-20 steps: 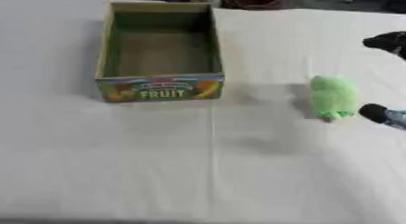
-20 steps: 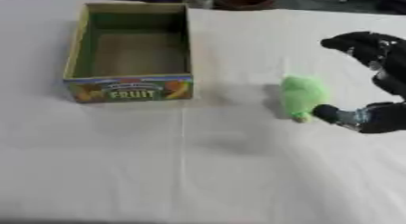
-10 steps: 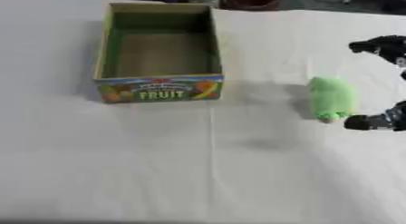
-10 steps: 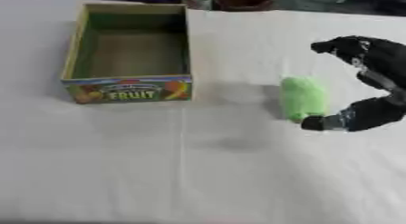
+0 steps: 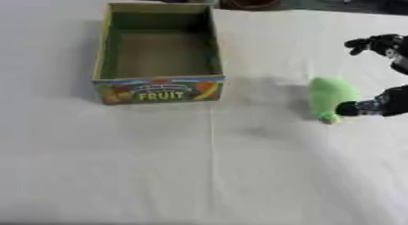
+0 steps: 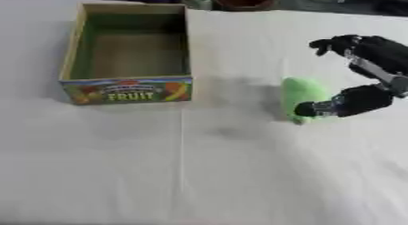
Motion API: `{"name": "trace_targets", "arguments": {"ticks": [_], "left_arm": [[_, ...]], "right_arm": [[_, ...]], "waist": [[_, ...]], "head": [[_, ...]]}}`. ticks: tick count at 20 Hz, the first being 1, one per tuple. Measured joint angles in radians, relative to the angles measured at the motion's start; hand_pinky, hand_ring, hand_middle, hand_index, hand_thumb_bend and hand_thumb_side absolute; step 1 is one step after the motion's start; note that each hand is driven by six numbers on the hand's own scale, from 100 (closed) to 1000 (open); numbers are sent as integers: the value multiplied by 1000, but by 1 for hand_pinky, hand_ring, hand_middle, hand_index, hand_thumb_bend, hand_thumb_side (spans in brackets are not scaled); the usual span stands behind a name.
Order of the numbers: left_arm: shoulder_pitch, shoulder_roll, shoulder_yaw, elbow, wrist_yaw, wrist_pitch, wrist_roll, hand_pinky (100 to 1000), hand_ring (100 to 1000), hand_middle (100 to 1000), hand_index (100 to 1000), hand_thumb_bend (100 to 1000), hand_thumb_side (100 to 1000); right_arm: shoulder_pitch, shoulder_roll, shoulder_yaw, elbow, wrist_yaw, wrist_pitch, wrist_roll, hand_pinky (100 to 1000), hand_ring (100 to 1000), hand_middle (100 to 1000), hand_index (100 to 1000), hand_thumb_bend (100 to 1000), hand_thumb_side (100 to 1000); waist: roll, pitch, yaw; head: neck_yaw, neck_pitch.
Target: Pick up objects on the table and place them in the box.
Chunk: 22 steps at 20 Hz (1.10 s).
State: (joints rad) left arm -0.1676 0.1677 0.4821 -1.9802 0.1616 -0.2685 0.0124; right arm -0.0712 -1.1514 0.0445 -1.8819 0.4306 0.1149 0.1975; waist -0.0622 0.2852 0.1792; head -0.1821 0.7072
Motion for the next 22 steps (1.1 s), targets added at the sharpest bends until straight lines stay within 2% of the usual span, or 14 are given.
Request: {"name": "trace_targets", "arguments": {"ticks": [10, 17, 22], "left_arm": [[-1, 0, -5, 0, 0, 1, -7, 437, 414, 460, 577, 100, 754], [-7, 0, -6, 0, 2, 2, -9, 437, 414, 461, 577, 100, 755], [-8, -1, -6, 0, 3, 3, -13, 438, 414, 461, 577, 100, 755]], "right_arm": [[-32, 19, 52, 71, 61, 9, 15, 839, 899, 797, 945, 812, 799], [-42, 33, 74, 94, 92, 6, 21, 834, 893, 760, 921, 773, 773], [-71, 57, 93, 148, 122, 9, 14, 831, 892, 758, 924, 754, 767]], "waist": [[-2, 5, 7], [-5, 6, 11], [-6, 10, 20]], "head": [[-9, -6], [-14, -11], [-17, -15]]}}
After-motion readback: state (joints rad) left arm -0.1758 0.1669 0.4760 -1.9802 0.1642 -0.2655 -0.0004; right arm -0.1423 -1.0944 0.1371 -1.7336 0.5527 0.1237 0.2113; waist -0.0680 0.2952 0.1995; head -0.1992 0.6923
